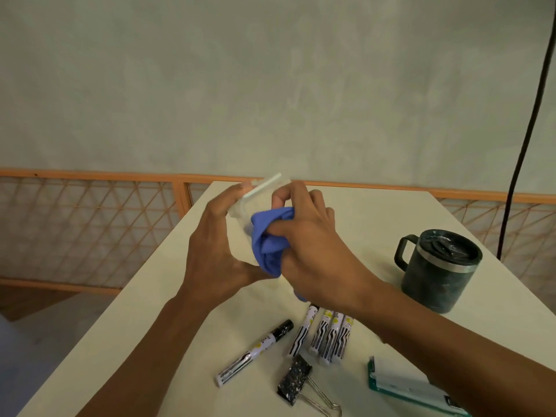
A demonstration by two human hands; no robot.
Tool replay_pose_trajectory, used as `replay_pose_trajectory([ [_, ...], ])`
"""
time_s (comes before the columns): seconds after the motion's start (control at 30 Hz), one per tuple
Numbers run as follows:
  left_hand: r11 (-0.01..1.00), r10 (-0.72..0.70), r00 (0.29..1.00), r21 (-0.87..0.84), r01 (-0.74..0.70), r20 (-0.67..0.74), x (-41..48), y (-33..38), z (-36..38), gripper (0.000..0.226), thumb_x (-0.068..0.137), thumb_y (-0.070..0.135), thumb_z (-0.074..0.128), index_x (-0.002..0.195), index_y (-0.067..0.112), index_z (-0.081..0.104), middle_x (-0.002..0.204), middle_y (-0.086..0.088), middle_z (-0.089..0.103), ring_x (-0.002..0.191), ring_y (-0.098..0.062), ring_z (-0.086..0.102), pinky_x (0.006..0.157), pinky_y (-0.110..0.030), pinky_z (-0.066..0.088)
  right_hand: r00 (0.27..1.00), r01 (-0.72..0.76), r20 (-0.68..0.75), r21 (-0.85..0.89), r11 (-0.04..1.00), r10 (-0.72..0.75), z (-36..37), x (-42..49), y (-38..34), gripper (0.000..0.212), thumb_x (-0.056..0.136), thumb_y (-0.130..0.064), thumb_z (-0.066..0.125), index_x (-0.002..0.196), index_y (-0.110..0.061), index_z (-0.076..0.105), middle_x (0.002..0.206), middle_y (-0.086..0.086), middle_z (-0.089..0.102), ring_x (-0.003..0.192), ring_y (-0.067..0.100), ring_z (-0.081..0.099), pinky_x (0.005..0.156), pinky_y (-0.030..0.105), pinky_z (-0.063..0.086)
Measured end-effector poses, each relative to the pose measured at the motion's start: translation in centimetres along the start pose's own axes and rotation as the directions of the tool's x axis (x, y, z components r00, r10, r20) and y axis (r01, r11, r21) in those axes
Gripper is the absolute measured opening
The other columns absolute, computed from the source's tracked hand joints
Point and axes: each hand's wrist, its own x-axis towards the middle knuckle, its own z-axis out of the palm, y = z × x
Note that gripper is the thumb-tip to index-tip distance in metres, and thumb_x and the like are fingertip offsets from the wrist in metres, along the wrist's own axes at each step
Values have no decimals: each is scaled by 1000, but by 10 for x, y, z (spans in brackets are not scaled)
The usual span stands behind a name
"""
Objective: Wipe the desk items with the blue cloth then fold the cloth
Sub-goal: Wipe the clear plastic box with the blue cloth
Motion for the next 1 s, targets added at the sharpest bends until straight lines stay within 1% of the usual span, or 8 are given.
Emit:
replay_pose_trajectory([
  [0.1,997,-58,998,-53,56,-30,-2,7,3,107,58,50,94,148,37,37,146,45,43,134,15,47,111,-7,35,995,-15,-100,82,996,23,-1,11,-11,27,88,-16,52,100,-14,75,114,-2,36,106,19,33,88,42,37],
  [0.27,995,-75,995,-65,71,-70,-2,7,-4,101,59,53,85,146,37,36,142,49,42,130,18,48,108,-6,37,999,-3,-53,-65,998,0,9,8,-18,31,76,-12,57,100,-9,76,117,16,50,107,35,42,82,49,37],
  [0.33,994,-91,994,-67,86,-63,-2,8,-3,105,57,54,88,146,36,37,142,46,43,131,14,50,109,-10,39,1000,-1,-31,-134,991,-3,4,9,-18,24,79,-12,62,98,-10,76,123,15,51,110,32,38,85,50,38],
  [0.47,995,-81,997,-58,80,-4,3,14,3,122,48,43,105,147,57,35,149,31,50,137,1,52,115,-22,43,990,-28,-141,-154,988,6,-16,17,-16,10,91,-9,69,93,-18,66,134,5,38,113,20,25,97,41,35],
  [0.57,999,-50,999,-13,50,-13,-1,13,0,129,45,40,109,152,33,36,154,11,53,141,-14,54,114,-35,46,981,-98,-184,-228,969,56,-19,18,-5,23,91,-5,64,94,-22,49,133,5,34,114,24,28,96,38,32],
  [0.7,997,-71,997,-19,71,-12,-1,14,2,130,45,40,111,151,33,37,153,17,51,140,-18,56,114,-34,46,970,-96,-238,-188,978,50,-11,18,5,12,83,0,62,86,-11,62,125,14,47,104,24,28,85,47,38],
  [0.87,994,-90,995,-64,92,37,0,8,-3,121,51,57,99,151,38,34,150,25,48,139,-12,56,116,-31,46,992,116,-32,-199,973,-124,6,7,4,27,64,0,75,89,-10,74,125,14,52,105,22,30,78,40,29],
  [1.0,997,-57,998,-55,58,23,5,6,-15,124,53,50,103,153,22,37,152,12,50,140,-20,55,114,-44,51,967,249,138,-307,919,-216,-3,-12,28,35,64,-3,78,96,-18,79,126,9,51,111,27,39,84,33,16],
])
